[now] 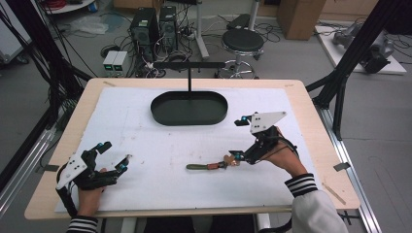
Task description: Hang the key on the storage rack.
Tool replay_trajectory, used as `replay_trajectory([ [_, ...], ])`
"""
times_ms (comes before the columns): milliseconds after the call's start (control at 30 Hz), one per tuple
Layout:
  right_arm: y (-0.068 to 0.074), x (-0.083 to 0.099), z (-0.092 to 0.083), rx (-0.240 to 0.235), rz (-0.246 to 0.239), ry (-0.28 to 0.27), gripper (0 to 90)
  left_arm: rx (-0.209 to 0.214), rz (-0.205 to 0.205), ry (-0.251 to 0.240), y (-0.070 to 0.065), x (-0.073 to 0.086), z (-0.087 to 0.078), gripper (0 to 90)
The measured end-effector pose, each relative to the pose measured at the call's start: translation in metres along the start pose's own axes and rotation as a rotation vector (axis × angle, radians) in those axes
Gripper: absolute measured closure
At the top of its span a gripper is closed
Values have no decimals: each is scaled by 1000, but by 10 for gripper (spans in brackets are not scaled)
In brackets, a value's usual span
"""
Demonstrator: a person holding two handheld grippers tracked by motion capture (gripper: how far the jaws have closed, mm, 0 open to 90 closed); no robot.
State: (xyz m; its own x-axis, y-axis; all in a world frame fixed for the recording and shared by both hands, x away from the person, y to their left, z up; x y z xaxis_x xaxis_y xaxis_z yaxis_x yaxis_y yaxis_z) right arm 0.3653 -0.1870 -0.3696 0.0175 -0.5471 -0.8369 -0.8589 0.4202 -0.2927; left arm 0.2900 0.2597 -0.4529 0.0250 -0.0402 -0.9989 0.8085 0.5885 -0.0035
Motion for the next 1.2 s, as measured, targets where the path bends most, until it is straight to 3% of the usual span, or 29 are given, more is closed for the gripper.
replay_trajectory([
  [200, 11, -6, 22, -71, -105, 92, 5, 1, -1, 1, 0, 0, 0, 129],
  [400, 21, -8, 37, -121, -141, 138, 5, 1, -2, 1, 0, 0, 0, 129],
  [1200, 47, 1, 77, -208, -237, 308, 6, 0, -1, 3, 0, 0, 0, 128],
])
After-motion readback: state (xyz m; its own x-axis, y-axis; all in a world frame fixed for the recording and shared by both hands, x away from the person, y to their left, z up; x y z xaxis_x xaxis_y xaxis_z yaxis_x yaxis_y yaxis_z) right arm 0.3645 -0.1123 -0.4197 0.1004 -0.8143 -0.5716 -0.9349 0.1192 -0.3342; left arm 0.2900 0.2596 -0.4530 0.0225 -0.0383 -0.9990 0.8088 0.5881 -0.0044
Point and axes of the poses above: each handheld gripper's, and its own axes: z roughly forward along the jaws, x roughly out of its underside, y roughly to its left, the point moved 4 cm from there along z, roughly forward along the jaws, and after that the axes turned 15 degrees about x, right-handed, at the moved point
